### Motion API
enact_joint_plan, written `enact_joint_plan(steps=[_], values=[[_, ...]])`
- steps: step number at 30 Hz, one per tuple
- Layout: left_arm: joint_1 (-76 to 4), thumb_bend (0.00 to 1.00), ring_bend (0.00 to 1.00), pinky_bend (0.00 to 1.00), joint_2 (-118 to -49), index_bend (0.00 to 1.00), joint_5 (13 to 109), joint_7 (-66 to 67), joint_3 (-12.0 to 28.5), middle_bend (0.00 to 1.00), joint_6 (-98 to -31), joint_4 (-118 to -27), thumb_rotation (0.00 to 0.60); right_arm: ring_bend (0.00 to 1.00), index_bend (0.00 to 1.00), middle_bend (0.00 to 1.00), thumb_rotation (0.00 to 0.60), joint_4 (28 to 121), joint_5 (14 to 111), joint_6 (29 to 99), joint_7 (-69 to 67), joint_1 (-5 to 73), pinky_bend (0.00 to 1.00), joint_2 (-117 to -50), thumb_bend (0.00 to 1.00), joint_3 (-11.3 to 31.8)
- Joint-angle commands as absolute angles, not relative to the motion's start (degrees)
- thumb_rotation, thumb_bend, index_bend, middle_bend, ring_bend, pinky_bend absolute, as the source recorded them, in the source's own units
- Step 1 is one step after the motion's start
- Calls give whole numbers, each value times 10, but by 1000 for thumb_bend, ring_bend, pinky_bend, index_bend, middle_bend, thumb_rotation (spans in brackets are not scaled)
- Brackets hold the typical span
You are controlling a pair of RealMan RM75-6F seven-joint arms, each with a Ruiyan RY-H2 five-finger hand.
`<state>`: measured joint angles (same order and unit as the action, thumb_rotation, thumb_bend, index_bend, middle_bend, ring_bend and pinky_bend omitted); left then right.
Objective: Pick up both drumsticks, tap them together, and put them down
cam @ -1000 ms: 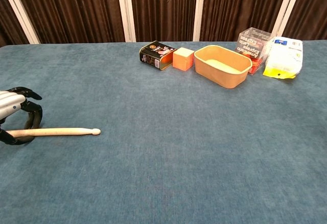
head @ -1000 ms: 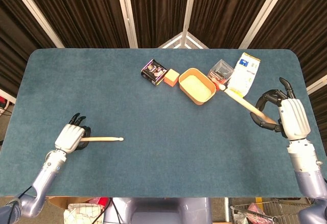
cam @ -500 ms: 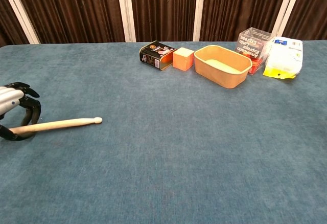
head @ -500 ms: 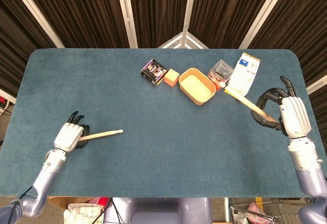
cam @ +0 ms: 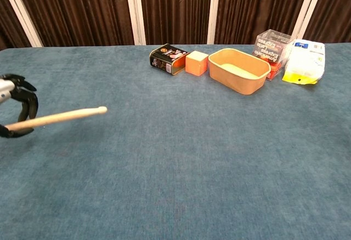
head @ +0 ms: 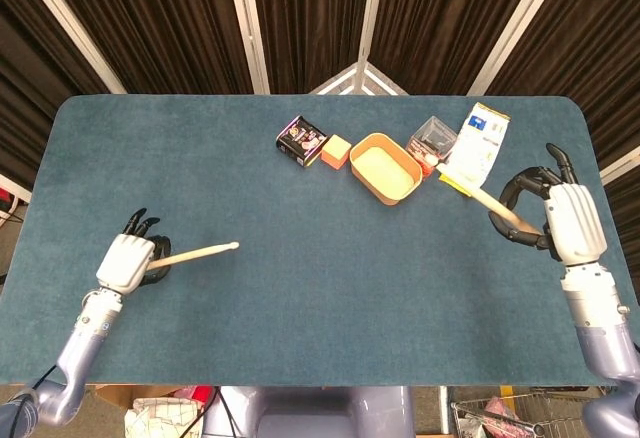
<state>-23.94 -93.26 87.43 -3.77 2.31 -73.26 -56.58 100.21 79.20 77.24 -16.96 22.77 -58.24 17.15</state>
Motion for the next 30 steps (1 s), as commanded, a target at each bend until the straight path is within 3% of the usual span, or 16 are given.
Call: enact_joint_plan(steps=[1, 7, 10, 19, 30], values=[[-241, 472, 179, 0, -913, 611, 902, -70, 34, 674, -787, -597, 600, 387, 777, 671, 600, 1004, 796, 773, -159, 233, 0, -591, 396, 173], [-247, 472, 179, 0, -876, 614, 957, -97, 46, 677, -871, -681, 600, 393, 777, 676, 600, 997, 799, 754, -126, 269, 0, -615, 397, 187], [-253, 470, 179, 0, -856, 613, 976, -113, 45, 677, -884, -743, 600, 393, 777, 676, 600, 995, 795, 743, -109, 290, 0, -632, 397, 196], [-276, 465, 179, 0, -832, 613, 990, -147, 46, 676, -860, -872, 600, 393, 781, 679, 600, 1022, 782, 708, -50, 348, 0, -671, 396, 217], [-296, 460, 179, 0, -849, 617, 969, -152, 77, 680, -849, -911, 600, 394, 781, 679, 600, 1036, 748, 694, 9, 381, 0, -710, 398, 219]])
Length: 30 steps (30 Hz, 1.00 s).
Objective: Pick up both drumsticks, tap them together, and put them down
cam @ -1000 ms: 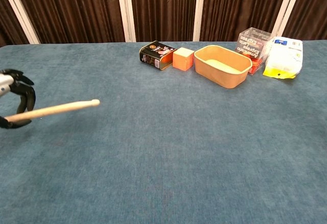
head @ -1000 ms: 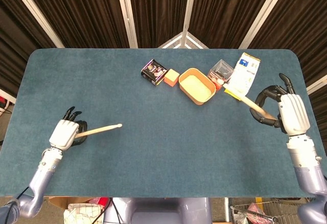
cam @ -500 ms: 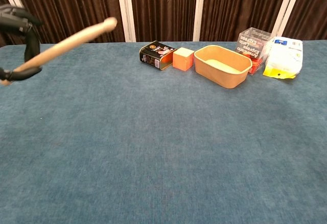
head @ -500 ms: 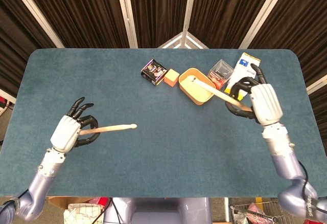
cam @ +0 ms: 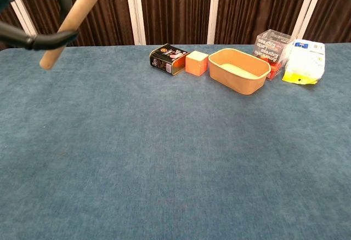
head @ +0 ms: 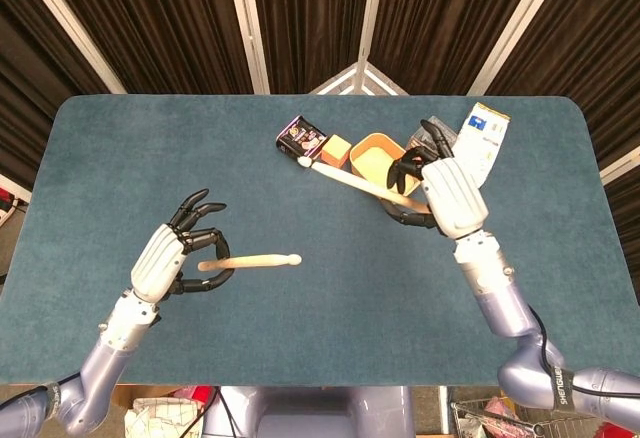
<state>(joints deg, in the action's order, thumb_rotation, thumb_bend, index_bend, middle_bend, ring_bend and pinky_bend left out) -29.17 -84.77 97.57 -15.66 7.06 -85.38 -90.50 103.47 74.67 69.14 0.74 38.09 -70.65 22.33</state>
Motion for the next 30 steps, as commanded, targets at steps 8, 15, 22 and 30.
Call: enact_joint_plan(steps=[8, 15, 22, 30], values=[[-315, 458, 179, 0, -869, 619, 935, -77, 102, 682, -817, -939, 600, 393, 781, 679, 600, 1063, 777, 703, 11, 375, 0, -707, 398, 202], [-320, 456, 179, 0, -888, 619, 917, -39, 115, 682, -812, -949, 600, 394, 783, 679, 600, 1082, 794, 713, 11, 368, 0, -700, 400, 194], [-326, 454, 192, 15, -903, 621, 910, -29, 123, 683, -812, -957, 600, 394, 783, 681, 600, 1094, 803, 713, 11, 365, 0, -696, 401, 186], [-335, 448, 192, 16, -923, 622, 895, 2, 133, 683, -805, -959, 600, 394, 790, 681, 600, 1101, 808, 712, 17, 364, 0, -697, 401, 178]])
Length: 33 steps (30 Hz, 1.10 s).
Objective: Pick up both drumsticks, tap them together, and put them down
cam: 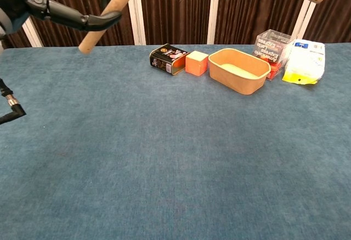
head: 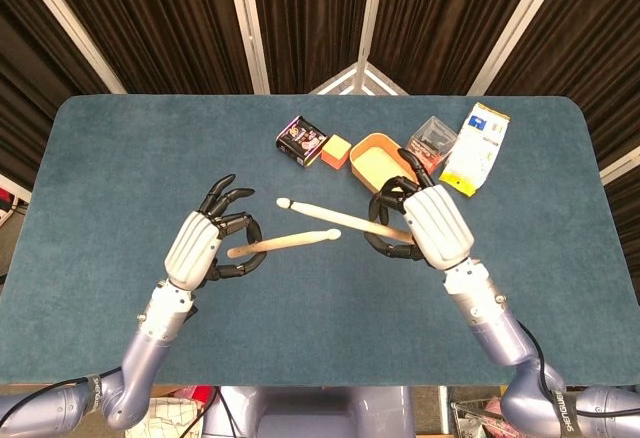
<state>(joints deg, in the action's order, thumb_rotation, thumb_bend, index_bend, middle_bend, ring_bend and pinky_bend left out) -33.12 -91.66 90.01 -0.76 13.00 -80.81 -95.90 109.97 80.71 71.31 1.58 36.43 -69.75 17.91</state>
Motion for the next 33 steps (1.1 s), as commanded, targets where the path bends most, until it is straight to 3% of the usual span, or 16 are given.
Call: enact_joint_plan(steps=[1, 17, 33], values=[[-335, 447, 192, 16, -926, 622, 893, 5, 134, 684, -804, -958, 600, 394, 793, 681, 600, 1103, 809, 712, 19, 364, 0, -696, 401, 177], [-351, 444, 192, 16, -956, 624, 876, 47, 146, 687, -795, -955, 600, 394, 794, 683, 600, 1134, 813, 708, 50, 370, 0, -697, 406, 174], [-347, 444, 192, 16, -950, 624, 890, 47, 128, 687, -798, -947, 600, 395, 794, 685, 600, 1130, 790, 710, 52, 366, 0, -690, 407, 179]])
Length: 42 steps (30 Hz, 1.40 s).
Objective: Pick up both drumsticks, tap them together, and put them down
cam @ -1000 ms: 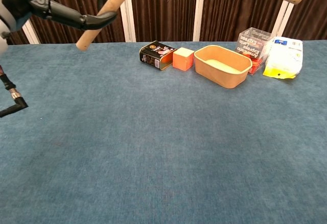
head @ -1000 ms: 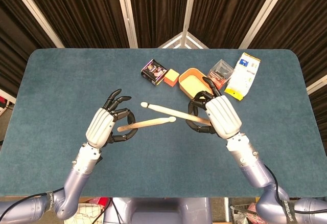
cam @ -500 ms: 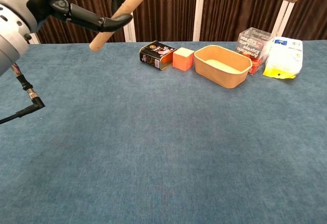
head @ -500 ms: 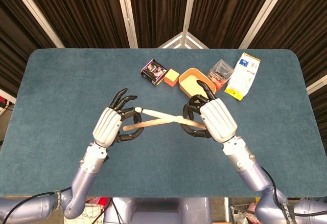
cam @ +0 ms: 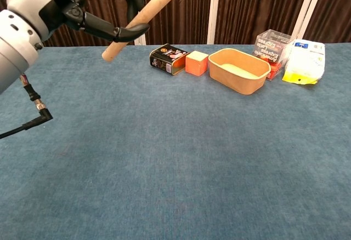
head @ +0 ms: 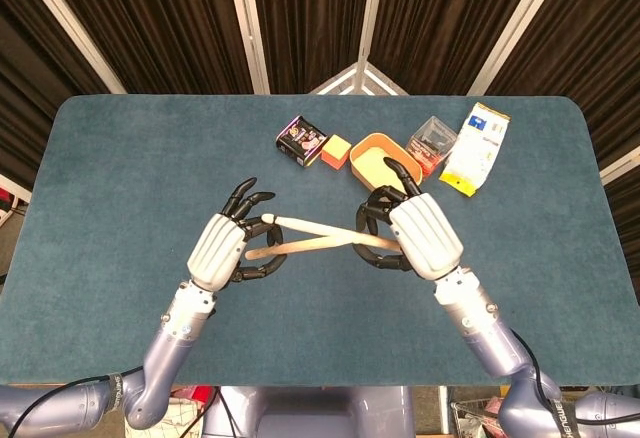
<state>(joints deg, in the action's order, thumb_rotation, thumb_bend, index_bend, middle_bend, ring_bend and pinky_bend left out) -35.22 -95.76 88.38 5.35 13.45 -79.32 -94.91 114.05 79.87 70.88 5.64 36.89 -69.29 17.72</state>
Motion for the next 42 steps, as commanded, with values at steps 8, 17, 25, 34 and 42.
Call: enact_joint_plan(steps=[8, 17, 25, 34, 42], values=[[-302, 443, 192, 16, -880, 624, 924, 5, 89, 687, -841, -908, 600, 402, 794, 690, 600, 1059, 770, 708, -26, 346, 0, -683, 407, 175], [-266, 443, 192, 16, -838, 625, 923, -34, 59, 688, -852, -809, 600, 402, 794, 690, 600, 959, 804, 702, -76, 333, 0, -708, 406, 138], [-255, 443, 192, 16, -852, 623, 945, -59, 22, 690, -842, -661, 600, 404, 794, 691, 600, 847, 852, 700, -121, 326, 0, -766, 407, 90], [-259, 443, 192, 16, -897, 613, 945, -80, -3, 688, -795, -544, 600, 405, 794, 692, 600, 732, 875, 683, -157, 328, 0, -846, 408, 54], [-267, 443, 192, 15, -952, 612, 944, -112, -19, 687, -752, -458, 600, 406, 794, 693, 600, 675, 882, 670, -187, 333, 0, -893, 409, 44]])
